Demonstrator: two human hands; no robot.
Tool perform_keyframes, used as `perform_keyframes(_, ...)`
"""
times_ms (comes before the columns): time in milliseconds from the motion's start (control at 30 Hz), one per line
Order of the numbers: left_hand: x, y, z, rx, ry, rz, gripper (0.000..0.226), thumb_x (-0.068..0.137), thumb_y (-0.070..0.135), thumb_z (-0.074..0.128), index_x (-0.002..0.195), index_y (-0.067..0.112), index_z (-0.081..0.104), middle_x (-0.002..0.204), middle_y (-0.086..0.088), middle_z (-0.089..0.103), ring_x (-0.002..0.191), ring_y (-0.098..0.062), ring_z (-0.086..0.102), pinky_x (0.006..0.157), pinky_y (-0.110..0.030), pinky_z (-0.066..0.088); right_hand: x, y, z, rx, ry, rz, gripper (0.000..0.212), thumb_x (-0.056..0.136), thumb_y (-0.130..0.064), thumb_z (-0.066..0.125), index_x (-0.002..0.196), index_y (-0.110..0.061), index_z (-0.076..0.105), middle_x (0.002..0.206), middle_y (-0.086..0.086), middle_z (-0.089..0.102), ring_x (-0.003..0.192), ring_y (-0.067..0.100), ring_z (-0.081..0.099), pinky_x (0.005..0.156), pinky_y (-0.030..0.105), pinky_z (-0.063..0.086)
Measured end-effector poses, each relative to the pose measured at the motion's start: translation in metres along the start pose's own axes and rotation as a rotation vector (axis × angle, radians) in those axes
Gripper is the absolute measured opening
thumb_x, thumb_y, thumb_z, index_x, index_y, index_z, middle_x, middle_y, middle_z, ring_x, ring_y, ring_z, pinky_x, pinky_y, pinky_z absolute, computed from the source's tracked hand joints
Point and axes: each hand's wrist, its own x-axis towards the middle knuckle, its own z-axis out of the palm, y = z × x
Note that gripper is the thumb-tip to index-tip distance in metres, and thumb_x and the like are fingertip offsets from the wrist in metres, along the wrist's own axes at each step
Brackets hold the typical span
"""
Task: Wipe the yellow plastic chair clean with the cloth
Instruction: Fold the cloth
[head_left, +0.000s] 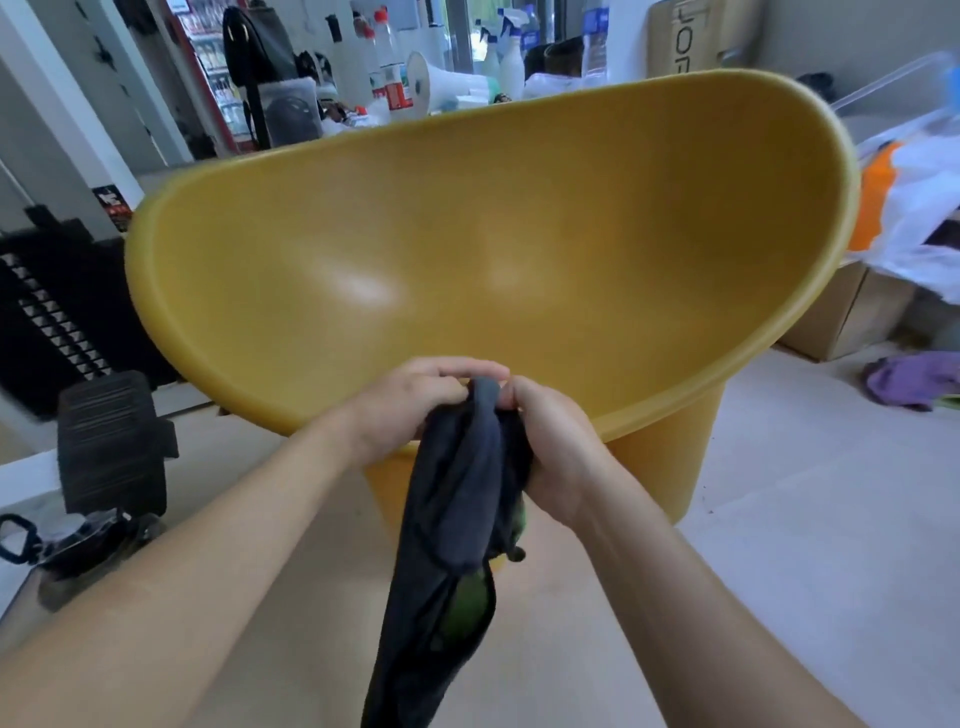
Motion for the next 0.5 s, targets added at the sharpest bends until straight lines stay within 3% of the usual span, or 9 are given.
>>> perform_keyframes(33, -0.005, 0.003, -0.006, -0.140, -0.035, 0.001, 0.034, 0.086, 0.027, 0.050, 0.117, 0.021, 0.065, 0.116, -0.011, 0.066, 0.108, -0.027, 0.060, 0.085, -0.032, 0.048, -0.001, -0.017, -0.003, -0.007, -0.033, -0.014, 0.012, 0.076, -0.013, 0.051, 0.079, -0.009, 0.062, 0.074, 0.008, 0.063, 0.073, 0.025, 0.060, 0.070, 0.035, 0.048)
perform_keyframes(133, -0.017, 0.011, -0.015, -0.257, -0.164, 0.044, 0.049, 0.073, 0.057, 0.070, 0.102, 0.017, 0.071, 0.101, -0.006, 0.071, 0.093, -0.022, 0.066, 0.076, -0.028, 0.052, -0.006, -0.065, -0.009, -0.152, -0.129, -0.034, 0.011, 0.072, -0.014, 0.048, 0.065, -0.013, 0.057, 0.065, 0.005, 0.054, 0.059, 0.020, 0.054, 0.060, 0.029, 0.045)
perform_keyframes(200, -0.019, 0.014, -0.016, -0.284, -0.190, 0.069, 0.056, 0.063, 0.054, 0.080, 0.101, 0.014, 0.072, 0.101, -0.008, 0.070, 0.093, -0.023, 0.066, 0.076, -0.031, 0.053, -0.011, -0.089, -0.016, -0.336, -0.181, -0.044, 0.026, 0.078, -0.010, 0.044, 0.058, -0.014, 0.059, 0.061, 0.004, 0.053, 0.054, 0.018, 0.051, 0.055, 0.029, 0.042)
perform_keyframes(300, -0.023, 0.021, -0.016, -0.406, -0.271, 0.096, 0.059, 0.067, 0.040, 0.082, 0.112, 0.005, 0.067, 0.111, -0.018, 0.068, 0.099, -0.029, 0.065, 0.083, -0.035, 0.054, -0.021, -0.114, -0.025, -0.564, -0.215, -0.038, 0.024, 0.087, -0.008, 0.042, 0.078, -0.008, 0.064, 0.070, 0.009, 0.060, 0.060, 0.020, 0.057, 0.056, 0.026, 0.048)
perform_keyframes(433, -0.026, 0.041, -0.007, -0.558, -0.358, 0.155, 0.042, 0.085, 0.025, 0.065, 0.117, -0.001, 0.063, 0.120, -0.024, 0.063, 0.106, -0.032, 0.063, 0.088, -0.037, 0.053, -0.037, -0.132, -0.046, -0.714, -0.320, 0.063, 0.023, 0.094, -0.011, 0.042, 0.080, -0.011, 0.059, 0.072, 0.005, 0.058, 0.060, 0.016, 0.056, 0.054, 0.026, 0.046)
perform_keyframes(500, -0.027, 0.052, 0.002, -0.595, -0.307, 0.205, 0.033, 0.090, 0.022, 0.051, 0.111, 0.001, 0.067, 0.115, -0.020, 0.066, 0.104, -0.029, 0.065, 0.085, -0.034, 0.054, -0.040, -0.127, -0.057, -0.727, -0.216, 0.035, 0.022, 0.098, -0.018, 0.044, 0.085, -0.014, 0.061, 0.079, 0.005, 0.058, 0.067, 0.017, 0.056, 0.058, 0.028, 0.044)
